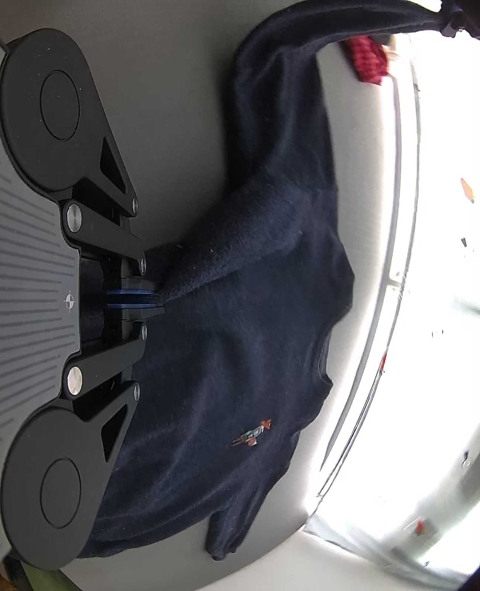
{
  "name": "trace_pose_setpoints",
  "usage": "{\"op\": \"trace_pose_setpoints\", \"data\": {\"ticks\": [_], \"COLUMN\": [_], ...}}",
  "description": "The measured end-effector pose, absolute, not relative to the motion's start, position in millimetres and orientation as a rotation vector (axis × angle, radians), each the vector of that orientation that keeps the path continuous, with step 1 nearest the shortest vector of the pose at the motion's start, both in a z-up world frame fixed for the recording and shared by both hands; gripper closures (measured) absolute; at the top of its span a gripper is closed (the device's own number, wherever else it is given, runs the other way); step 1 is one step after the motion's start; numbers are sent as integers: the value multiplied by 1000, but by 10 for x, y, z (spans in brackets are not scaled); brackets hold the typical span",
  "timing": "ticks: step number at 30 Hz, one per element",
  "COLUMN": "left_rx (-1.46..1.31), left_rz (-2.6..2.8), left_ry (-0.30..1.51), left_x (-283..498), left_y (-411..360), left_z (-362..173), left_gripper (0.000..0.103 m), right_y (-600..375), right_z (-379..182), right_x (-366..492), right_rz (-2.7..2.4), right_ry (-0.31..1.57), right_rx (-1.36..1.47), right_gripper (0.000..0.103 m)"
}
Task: Fold clothes
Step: 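Lift the sleeve cuff with the left gripper toward the right gripper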
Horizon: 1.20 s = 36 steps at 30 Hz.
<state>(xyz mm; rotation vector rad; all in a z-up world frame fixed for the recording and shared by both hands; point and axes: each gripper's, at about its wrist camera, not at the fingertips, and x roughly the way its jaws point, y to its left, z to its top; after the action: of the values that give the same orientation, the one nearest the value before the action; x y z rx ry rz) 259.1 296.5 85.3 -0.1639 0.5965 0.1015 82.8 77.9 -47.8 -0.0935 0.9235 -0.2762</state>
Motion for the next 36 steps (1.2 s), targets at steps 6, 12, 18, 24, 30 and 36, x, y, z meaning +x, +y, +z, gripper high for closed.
{"op": "trace_pose_setpoints", "data": {"ticks": [6,12,18,24,30,36], "left_rx": [-206,-237,-255,-266,-272,-299], "left_rz": [22,-81,-204,-264,-201,-113], "left_ry": [535,481,424,429,513,630], "left_x": [2542,2596,2590,2435,2318,2168], "left_y": [2503,2041,1487,1264,1584,2162], "left_z": [1227,1588,1862,1878,1513,1056], "left_gripper": [93,93,93,93,93,93], "right_y": [440,230,-46,-284,-169,153], "right_z": [-428,-460,-518,-419,-168,-111], "right_x": [797,760,719,686,834,1120], "right_rz": [-170,-133,-144,-90,-1,95], "right_ry": [950,961,982,939,823,787], "right_rx": [65,113,170,222,141,95], "right_gripper": [96,96,95,54,47,46]}}
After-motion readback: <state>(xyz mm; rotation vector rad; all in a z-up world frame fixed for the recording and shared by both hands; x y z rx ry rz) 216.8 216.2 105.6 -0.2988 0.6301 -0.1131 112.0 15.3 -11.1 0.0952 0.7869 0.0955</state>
